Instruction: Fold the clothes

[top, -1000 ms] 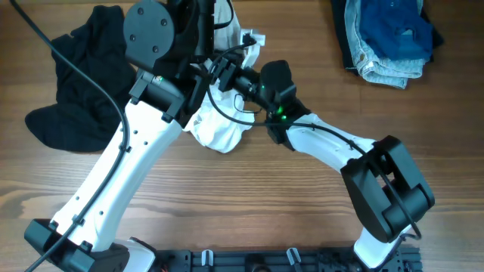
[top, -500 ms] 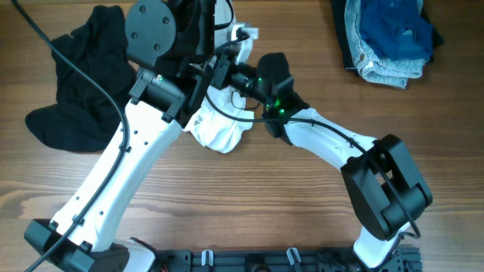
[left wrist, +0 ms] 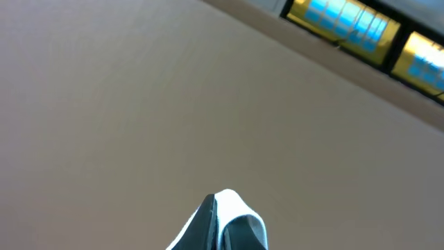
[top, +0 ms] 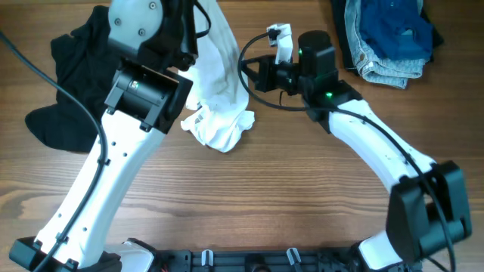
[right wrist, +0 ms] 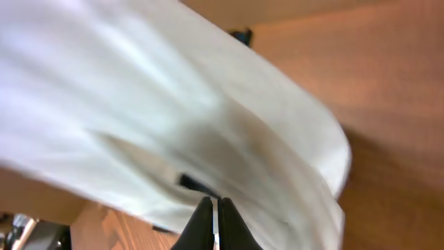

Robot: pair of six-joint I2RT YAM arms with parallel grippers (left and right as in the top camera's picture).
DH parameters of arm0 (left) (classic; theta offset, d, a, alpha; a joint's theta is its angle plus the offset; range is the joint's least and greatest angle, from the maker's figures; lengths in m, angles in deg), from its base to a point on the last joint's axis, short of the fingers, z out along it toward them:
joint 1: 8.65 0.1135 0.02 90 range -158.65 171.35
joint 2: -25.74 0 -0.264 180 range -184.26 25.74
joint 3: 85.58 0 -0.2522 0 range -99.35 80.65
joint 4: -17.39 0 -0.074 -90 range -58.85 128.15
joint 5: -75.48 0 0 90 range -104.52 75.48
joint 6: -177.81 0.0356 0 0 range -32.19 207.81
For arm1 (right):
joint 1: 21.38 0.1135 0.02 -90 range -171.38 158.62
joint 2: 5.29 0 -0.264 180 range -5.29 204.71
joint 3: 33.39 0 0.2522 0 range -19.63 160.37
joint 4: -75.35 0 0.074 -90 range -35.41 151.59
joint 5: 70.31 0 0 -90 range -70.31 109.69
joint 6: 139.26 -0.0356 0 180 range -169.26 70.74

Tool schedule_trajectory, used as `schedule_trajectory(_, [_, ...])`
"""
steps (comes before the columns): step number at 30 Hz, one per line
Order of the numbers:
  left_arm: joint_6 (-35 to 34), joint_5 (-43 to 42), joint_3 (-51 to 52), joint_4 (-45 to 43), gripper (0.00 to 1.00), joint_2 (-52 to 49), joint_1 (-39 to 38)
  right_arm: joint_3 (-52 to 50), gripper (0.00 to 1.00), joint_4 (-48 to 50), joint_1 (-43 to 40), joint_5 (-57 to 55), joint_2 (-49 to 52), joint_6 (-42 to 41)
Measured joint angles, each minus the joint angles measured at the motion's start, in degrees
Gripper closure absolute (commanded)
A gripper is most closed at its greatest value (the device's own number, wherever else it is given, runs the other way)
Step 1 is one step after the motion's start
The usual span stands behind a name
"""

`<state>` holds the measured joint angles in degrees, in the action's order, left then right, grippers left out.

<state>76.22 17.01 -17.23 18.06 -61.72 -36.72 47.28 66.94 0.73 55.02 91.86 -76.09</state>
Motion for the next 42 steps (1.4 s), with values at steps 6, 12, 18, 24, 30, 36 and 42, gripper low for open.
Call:
schedule_trajectory(6, [0.00,-0.07,0.00,1.81,0.96,0.00,0.07,0.00,0.92,0.20,4.44,0.63,-0.26,1.29])
schedule_trajectory(12, [0.00,-0.07,0.00,2.99,0.96,0.00,0.07,0.00,0.41,0.20,9.62,-1.18,-0.24,2.01])
schedule_trajectory(18, [0.00,-0.07,0.00,3.10,0.96,0.00,-0.20,0.00,0.31,1.68,10.82,-6.93,0.55,1.18])
schedule_trajectory(24, [0.00,-0.09,0.00,3.21,0.96,0.00,-0.46,0.00,0.02,7.23,10.91,-9.84,5.84,-4.57])
schedule_trajectory(30, [0.00,-0.09,0.00,3.23,0.96,0.00,-0.46,-0.02,0.00,11.67,11.67,-10.10,10.67,-10.91])
schedule_trajectory(36, [0.00,-0.07,0.00,3.23,0.96,0.00,-0.46,0.00,0.01,16.46,12.72,-10.08,12.57,-15.21])
schedule_trajectory(42, [0.00,-0.09,0.00,3.26,0.96,0.00,-0.46,0.00,0.08,24.13,13.73,-9.90,16.52,-19.71])
